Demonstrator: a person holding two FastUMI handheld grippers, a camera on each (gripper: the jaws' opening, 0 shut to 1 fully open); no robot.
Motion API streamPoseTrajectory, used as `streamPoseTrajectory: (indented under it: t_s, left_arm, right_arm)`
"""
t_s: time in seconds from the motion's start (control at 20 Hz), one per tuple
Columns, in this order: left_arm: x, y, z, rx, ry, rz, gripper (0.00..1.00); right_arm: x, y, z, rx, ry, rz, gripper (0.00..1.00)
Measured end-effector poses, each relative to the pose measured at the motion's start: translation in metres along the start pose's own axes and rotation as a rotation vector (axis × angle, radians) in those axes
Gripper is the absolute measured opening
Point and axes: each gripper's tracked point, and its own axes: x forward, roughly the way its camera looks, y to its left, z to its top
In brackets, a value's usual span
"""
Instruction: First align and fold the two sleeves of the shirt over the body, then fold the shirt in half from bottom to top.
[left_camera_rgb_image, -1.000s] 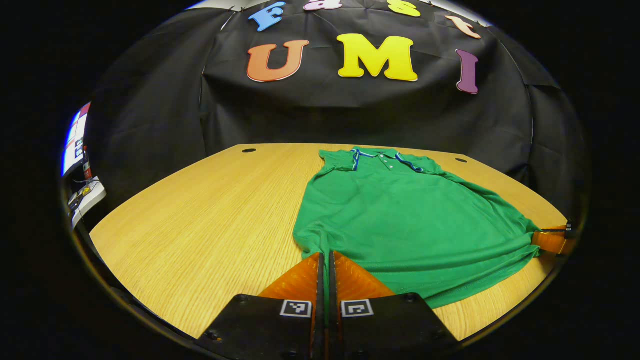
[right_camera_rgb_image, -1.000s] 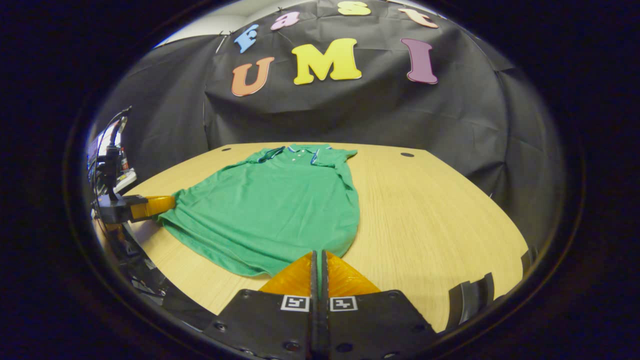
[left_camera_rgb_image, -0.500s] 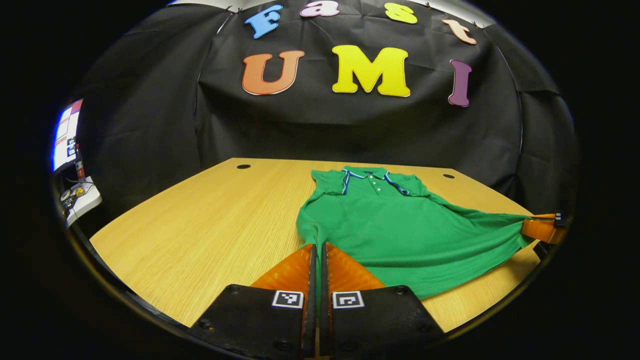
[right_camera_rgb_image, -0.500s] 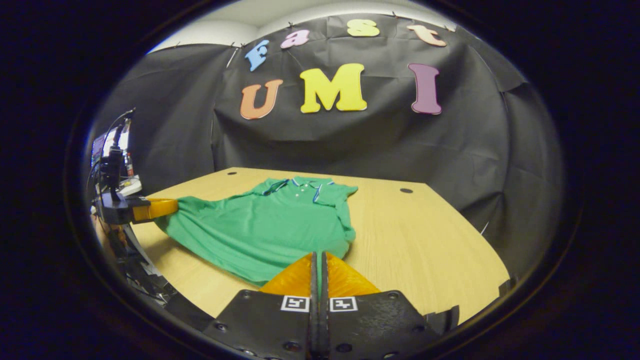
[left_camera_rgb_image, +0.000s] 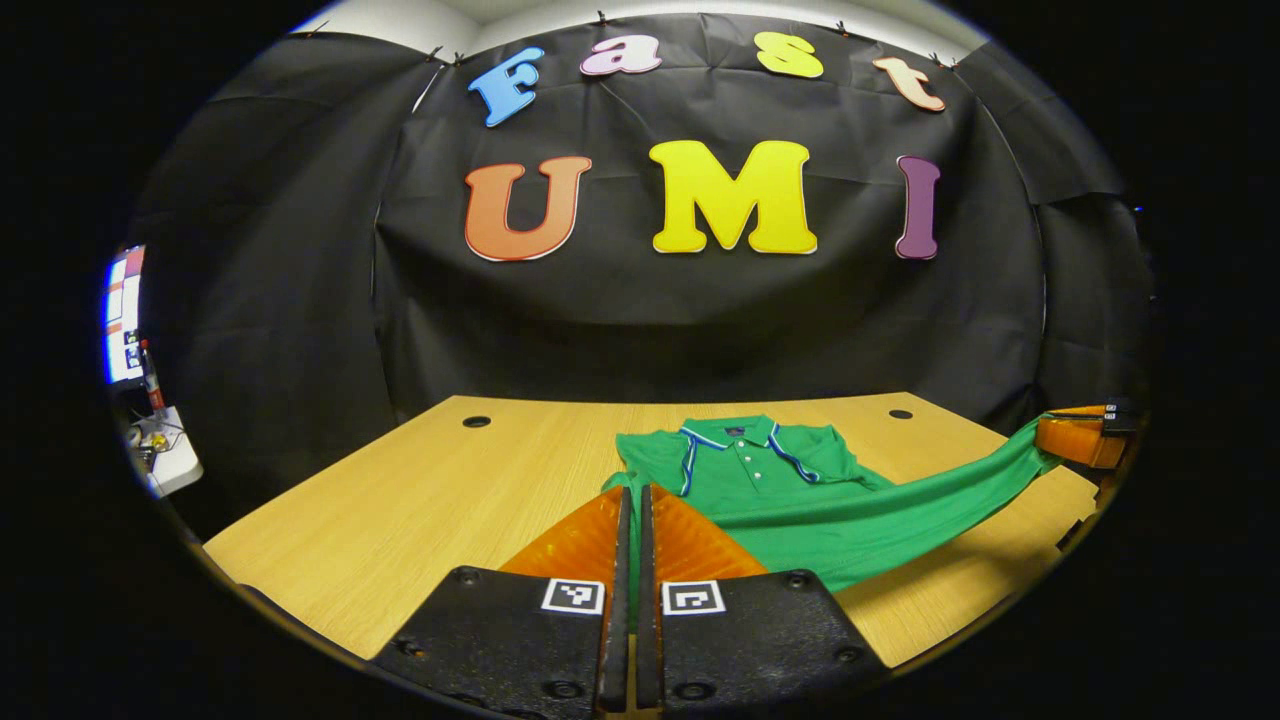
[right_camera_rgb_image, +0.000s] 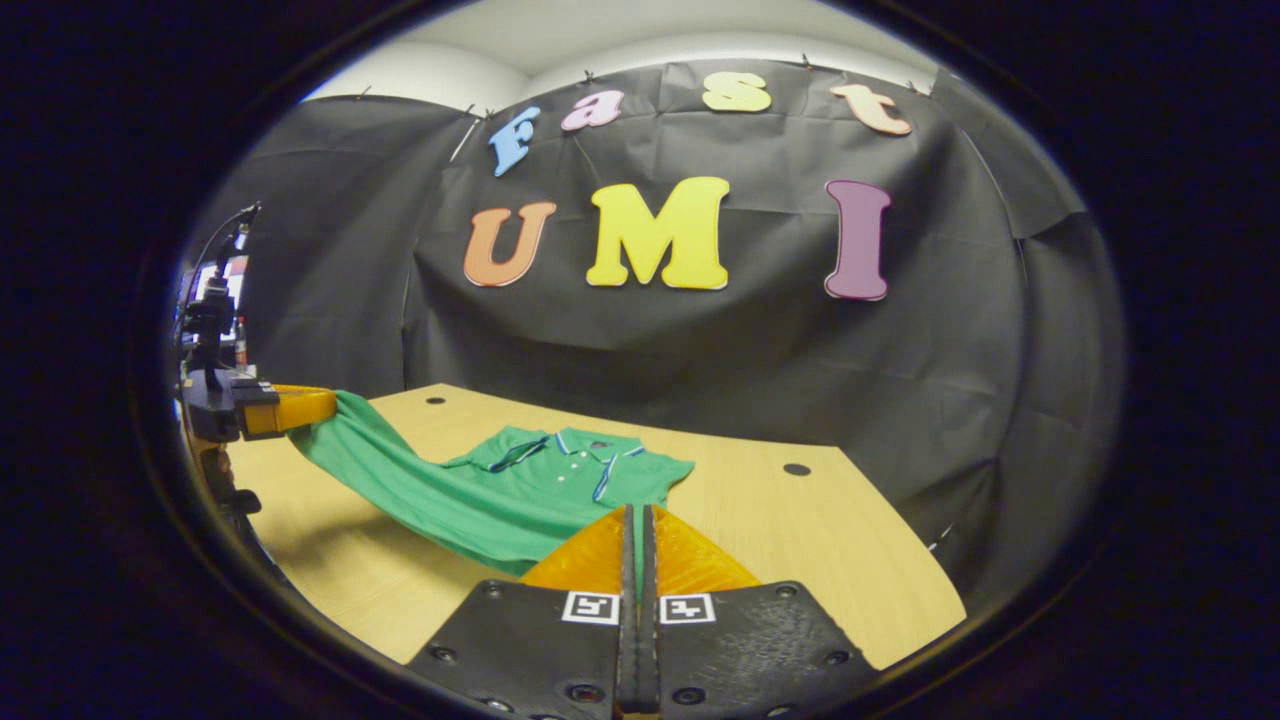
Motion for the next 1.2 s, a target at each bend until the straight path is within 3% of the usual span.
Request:
streamPoseTrajectory:
  t_s: [0.35,0.6,0.85,1.05,1.2]
  left_arm:
    - [0.090,0.004,0.053,-0.024,-0.037,-0.027,0.08]
    - [0.161,0.009,0.073,-0.029,-0.056,-0.035,0.08]
    - [0.248,0.025,0.054,-0.031,0.007,-0.031,0.09]
    - [0.317,0.023,0.023,-0.103,0.044,-0.041,0.09]
    - [0.357,0.016,-0.012,-0.066,0.100,-0.052,0.09]
  right_arm:
    - [0.090,-0.018,0.066,-0.079,-0.085,-0.071,0.00]
    - [0.178,-0.032,0.089,-0.126,-0.068,-0.138,0.00]
    - [0.277,-0.040,0.078,-0.037,0.044,-0.137,0.00]
    - [0.343,-0.049,0.055,-0.002,0.116,-0.151,0.00]
    - [0.380,-0.050,0.038,-0.005,0.149,-0.171,0.00]
